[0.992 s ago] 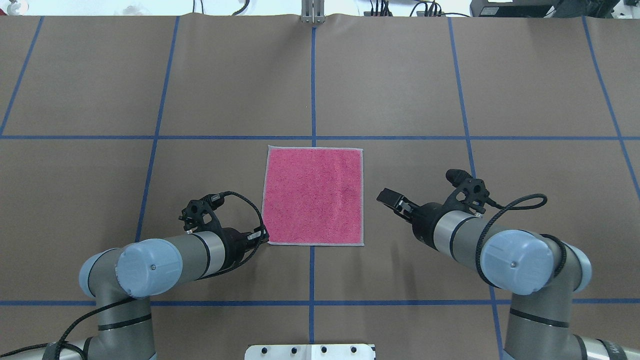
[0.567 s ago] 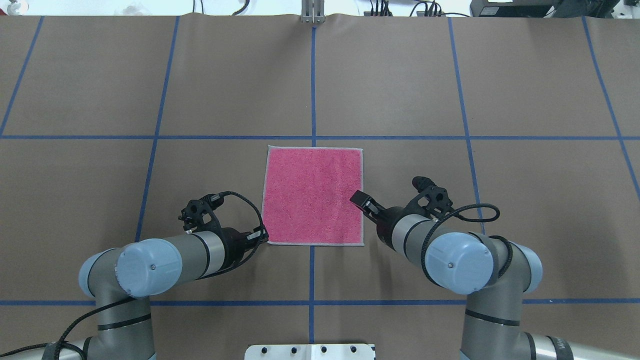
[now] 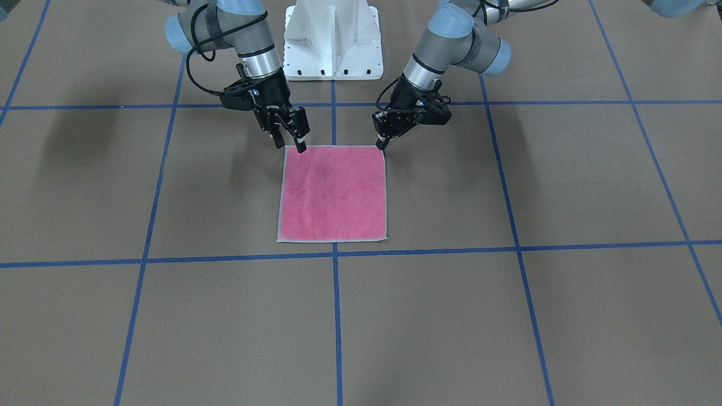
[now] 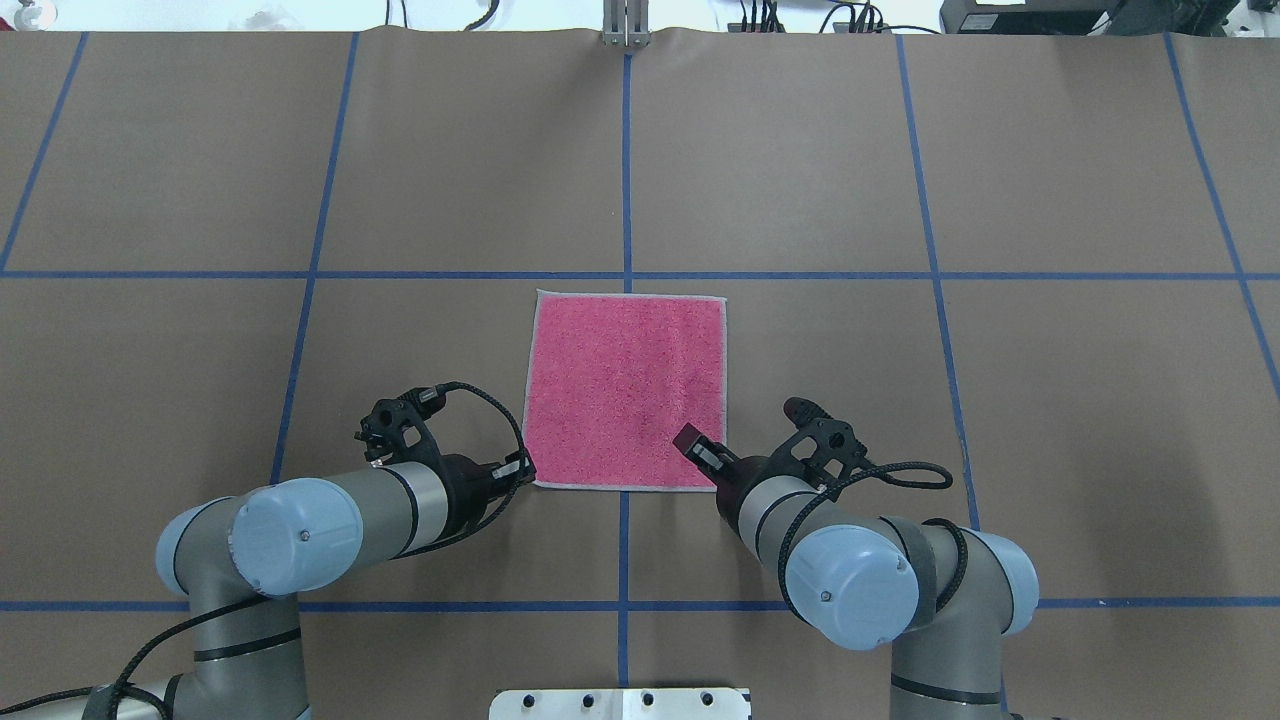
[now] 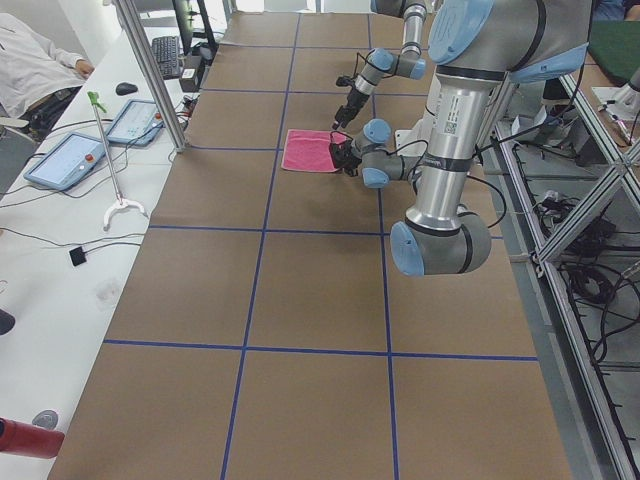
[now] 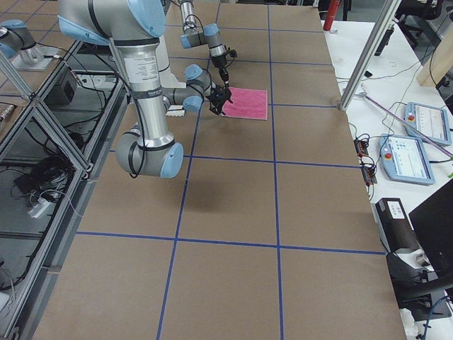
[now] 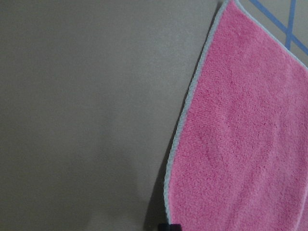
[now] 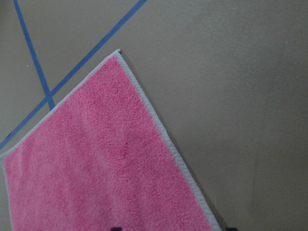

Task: Fold towel twice with both arms
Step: 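Position the left and right grippers at the towel's near corners and grasp them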

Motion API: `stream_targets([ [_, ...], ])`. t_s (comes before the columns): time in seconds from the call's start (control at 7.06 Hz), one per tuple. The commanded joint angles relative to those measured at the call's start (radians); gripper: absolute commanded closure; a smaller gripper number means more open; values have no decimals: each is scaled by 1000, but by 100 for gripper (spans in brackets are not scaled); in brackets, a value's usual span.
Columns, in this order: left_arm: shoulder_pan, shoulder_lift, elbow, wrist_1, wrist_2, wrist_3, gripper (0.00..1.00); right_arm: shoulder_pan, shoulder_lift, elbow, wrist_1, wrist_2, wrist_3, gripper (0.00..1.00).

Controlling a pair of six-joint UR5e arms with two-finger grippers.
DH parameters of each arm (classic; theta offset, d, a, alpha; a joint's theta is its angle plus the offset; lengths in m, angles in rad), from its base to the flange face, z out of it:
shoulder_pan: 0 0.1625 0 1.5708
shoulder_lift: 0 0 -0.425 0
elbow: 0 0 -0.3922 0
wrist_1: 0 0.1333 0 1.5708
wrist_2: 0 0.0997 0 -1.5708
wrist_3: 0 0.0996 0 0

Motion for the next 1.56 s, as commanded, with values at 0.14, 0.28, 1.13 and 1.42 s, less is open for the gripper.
stream_targets([
  [0.14, 2, 2, 0, -1, 4, 0, 100, -8, 1, 5, -57, -6, 0, 31],
  [0.28, 2, 2, 0, -1, 6, 0, 100, -14, 1, 3, -57, -6, 0, 39],
  [1.13, 2, 2, 0, -1, 4, 2, 100, -25, 3, -4, -66, -8, 1, 41],
  [1.42, 2, 2, 0, -1, 4, 2, 100, -25, 4, -6, -66, -8, 3, 46],
])
